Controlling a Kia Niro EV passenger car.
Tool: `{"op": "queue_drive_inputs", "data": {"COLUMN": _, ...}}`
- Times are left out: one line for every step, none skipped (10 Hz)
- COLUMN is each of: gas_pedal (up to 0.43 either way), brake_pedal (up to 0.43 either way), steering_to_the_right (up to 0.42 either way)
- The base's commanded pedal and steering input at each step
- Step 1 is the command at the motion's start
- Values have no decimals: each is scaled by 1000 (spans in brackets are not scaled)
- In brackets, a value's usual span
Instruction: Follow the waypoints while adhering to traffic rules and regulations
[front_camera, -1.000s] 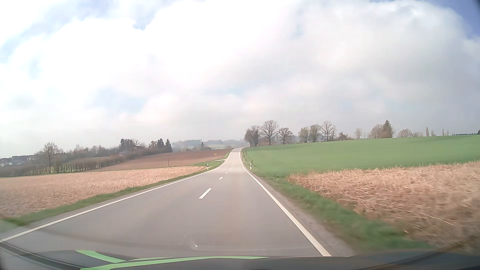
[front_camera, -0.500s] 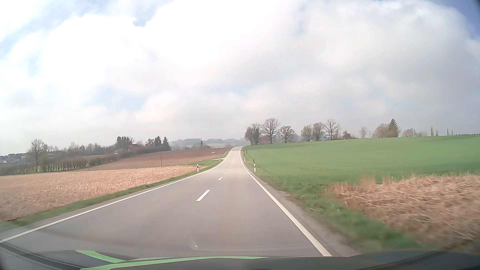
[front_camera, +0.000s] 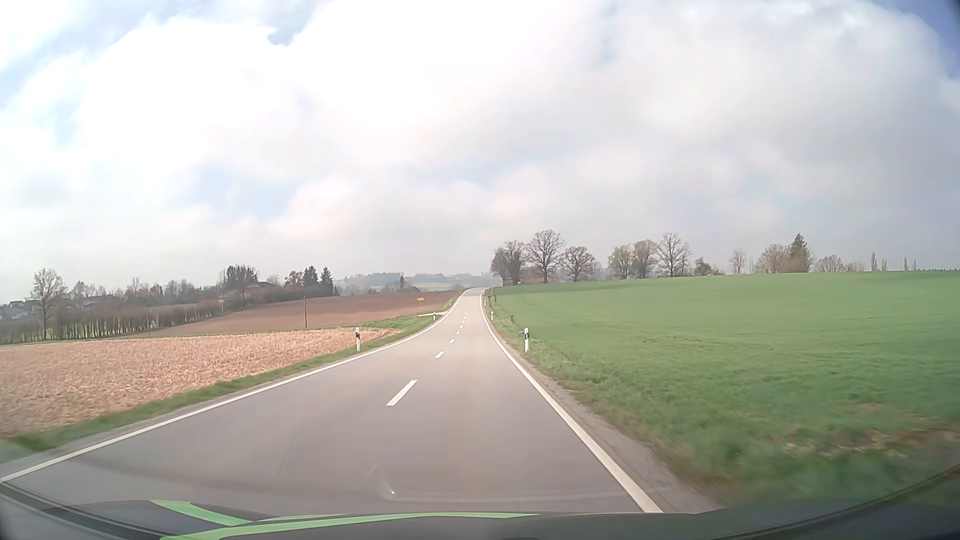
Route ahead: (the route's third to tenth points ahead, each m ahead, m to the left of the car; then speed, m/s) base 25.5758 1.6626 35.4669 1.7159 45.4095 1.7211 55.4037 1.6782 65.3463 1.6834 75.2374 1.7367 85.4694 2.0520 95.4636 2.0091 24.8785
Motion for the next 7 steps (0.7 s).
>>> {"op": "queue_drive_inputs", "data": {"gas_pedal": 0, "brake_pedal": 0, "steering_to_the_right": -4}}
{"op": "queue_drive_inputs", "data": {"gas_pedal": 0, "brake_pedal": 0, "steering_to_the_right": -4}}
{"op": "queue_drive_inputs", "data": {"gas_pedal": 0, "brake_pedal": 0, "steering_to_the_right": -4}}
{"op": "queue_drive_inputs", "data": {"gas_pedal": 0, "brake_pedal": 0, "steering_to_the_right": -4}}
{"op": "queue_drive_inputs", "data": {"gas_pedal": 0, "brake_pedal": 0, "steering_to_the_right": -4}}
{"op": "queue_drive_inputs", "data": {"gas_pedal": 0, "brake_pedal": 0, "steering_to_the_right": -4}}
{"op": "queue_drive_inputs", "data": {"gas_pedal": 0, "brake_pedal": 0, "steering_to_the_right": -4}}
